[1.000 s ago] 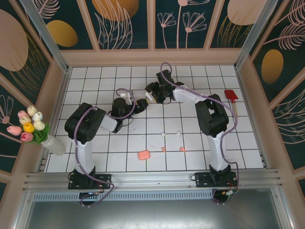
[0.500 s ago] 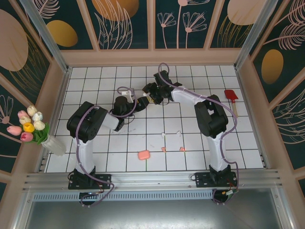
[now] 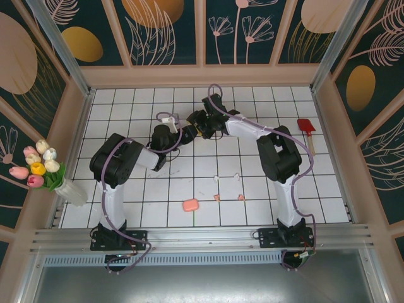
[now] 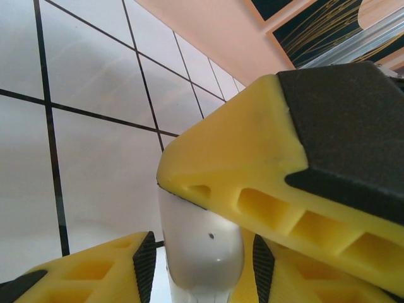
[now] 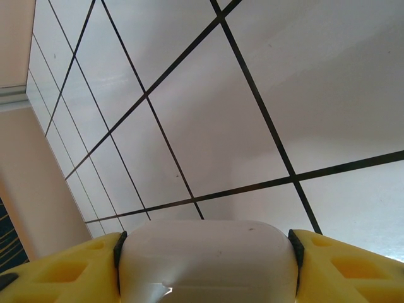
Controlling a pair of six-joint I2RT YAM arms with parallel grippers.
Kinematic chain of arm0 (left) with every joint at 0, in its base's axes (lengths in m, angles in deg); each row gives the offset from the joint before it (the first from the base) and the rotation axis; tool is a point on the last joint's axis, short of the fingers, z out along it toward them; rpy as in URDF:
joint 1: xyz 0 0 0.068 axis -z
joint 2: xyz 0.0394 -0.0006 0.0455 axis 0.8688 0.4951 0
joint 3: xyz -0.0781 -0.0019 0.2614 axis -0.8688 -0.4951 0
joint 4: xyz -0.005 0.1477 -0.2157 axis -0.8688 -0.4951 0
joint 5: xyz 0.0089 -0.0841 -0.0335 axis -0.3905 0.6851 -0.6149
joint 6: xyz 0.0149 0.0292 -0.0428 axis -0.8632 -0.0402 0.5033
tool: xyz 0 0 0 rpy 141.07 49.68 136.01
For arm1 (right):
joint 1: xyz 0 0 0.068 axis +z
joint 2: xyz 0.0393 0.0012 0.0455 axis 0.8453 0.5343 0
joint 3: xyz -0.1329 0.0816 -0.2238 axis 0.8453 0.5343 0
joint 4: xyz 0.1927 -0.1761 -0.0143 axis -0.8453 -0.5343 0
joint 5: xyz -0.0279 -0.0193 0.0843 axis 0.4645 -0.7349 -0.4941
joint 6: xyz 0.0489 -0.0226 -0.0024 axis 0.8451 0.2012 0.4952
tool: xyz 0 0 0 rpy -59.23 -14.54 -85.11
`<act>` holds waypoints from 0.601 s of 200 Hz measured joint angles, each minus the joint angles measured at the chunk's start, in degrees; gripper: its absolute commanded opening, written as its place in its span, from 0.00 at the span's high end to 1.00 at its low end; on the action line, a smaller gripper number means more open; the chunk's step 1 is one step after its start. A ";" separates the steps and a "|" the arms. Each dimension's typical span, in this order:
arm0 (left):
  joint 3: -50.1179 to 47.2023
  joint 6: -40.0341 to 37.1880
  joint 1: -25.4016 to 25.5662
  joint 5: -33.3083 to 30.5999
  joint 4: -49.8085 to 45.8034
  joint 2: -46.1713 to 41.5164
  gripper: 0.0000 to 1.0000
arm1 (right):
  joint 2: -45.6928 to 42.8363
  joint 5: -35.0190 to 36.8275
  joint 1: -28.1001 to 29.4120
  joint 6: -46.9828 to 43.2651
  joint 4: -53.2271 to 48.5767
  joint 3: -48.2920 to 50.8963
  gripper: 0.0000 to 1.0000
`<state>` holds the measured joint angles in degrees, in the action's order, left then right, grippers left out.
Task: Insert wireless bluetooth earbuds into charging case
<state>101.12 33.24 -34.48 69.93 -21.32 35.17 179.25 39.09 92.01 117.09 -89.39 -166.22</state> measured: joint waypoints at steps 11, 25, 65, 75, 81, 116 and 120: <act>0.22 -0.26 0.00 -0.11 -0.11 0.20 0.60 | 0.00 0.00 0.00 0.24 0.22 0.17 0.39; 0.42 -0.24 0.04 -0.22 -0.15 0.66 0.62 | 0.00 -0.02 -0.02 0.37 0.28 0.39 0.39; 0.68 -0.26 0.11 -0.37 -0.24 1.51 0.71 | -0.02 0.04 0.09 0.76 0.68 1.29 0.39; 0.70 -0.42 0.11 -0.35 -0.31 1.55 0.73 | -0.02 0.15 0.09 0.76 0.70 1.29 0.39; 0.74 -0.52 0.11 -0.31 -0.31 1.55 0.74 | -0.02 0.22 0.09 0.76 0.70 1.31 0.39; 1.09 -0.66 0.11 -0.37 -0.52 1.60 0.80 | -0.07 0.59 0.09 0.79 1.16 1.42 0.39; 1.18 -0.66 0.11 -0.33 -0.55 1.66 0.80 | -0.15 0.68 0.09 0.76 1.29 1.53 0.38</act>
<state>102.30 32.58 -34.37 69.60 -21.86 36.83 179.10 39.77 92.10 117.85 -88.10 -164.69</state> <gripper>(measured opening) 0.267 0.615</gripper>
